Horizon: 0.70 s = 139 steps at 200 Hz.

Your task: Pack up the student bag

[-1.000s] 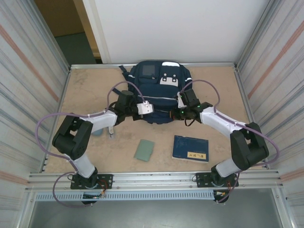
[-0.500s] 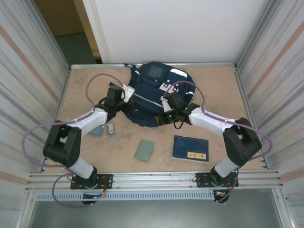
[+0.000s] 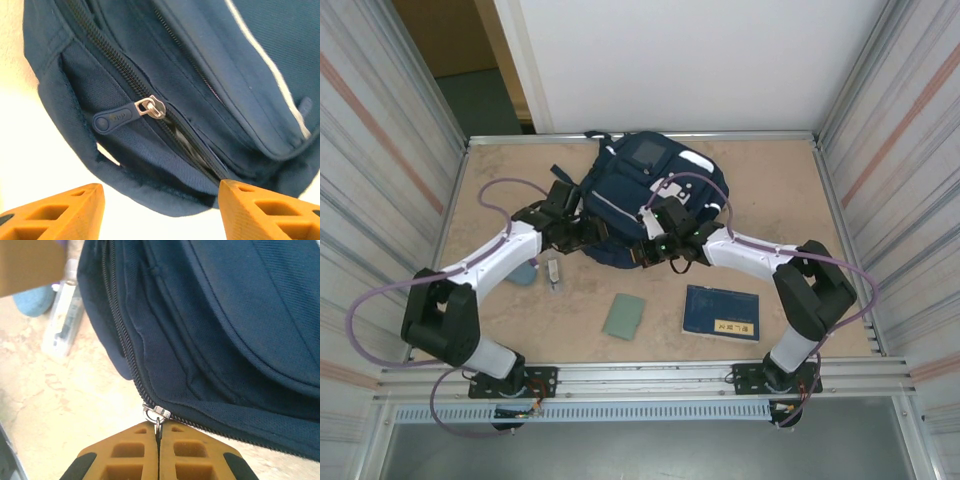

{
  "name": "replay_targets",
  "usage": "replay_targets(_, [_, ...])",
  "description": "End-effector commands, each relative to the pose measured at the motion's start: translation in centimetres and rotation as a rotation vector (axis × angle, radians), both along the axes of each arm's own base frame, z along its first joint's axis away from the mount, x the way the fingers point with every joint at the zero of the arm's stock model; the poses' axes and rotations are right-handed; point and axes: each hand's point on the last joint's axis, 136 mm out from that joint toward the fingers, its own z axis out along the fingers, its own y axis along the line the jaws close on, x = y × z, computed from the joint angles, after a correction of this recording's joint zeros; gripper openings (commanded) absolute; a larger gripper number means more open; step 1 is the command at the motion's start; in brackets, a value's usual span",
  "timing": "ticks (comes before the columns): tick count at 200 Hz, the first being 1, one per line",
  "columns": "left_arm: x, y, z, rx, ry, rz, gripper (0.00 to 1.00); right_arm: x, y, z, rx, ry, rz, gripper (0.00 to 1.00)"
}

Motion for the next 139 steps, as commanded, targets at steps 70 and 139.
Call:
replay_targets(70, [1.9,3.0,-4.0,0.057,0.083,0.326,0.56,-2.1,4.0,0.1,0.055,-0.084,0.160,0.00])
replay_targets(139, [1.6,5.0,-4.5,0.060,0.054,0.401,0.11,-1.8,1.9,-1.1,-0.025,-0.052,0.137,0.00])
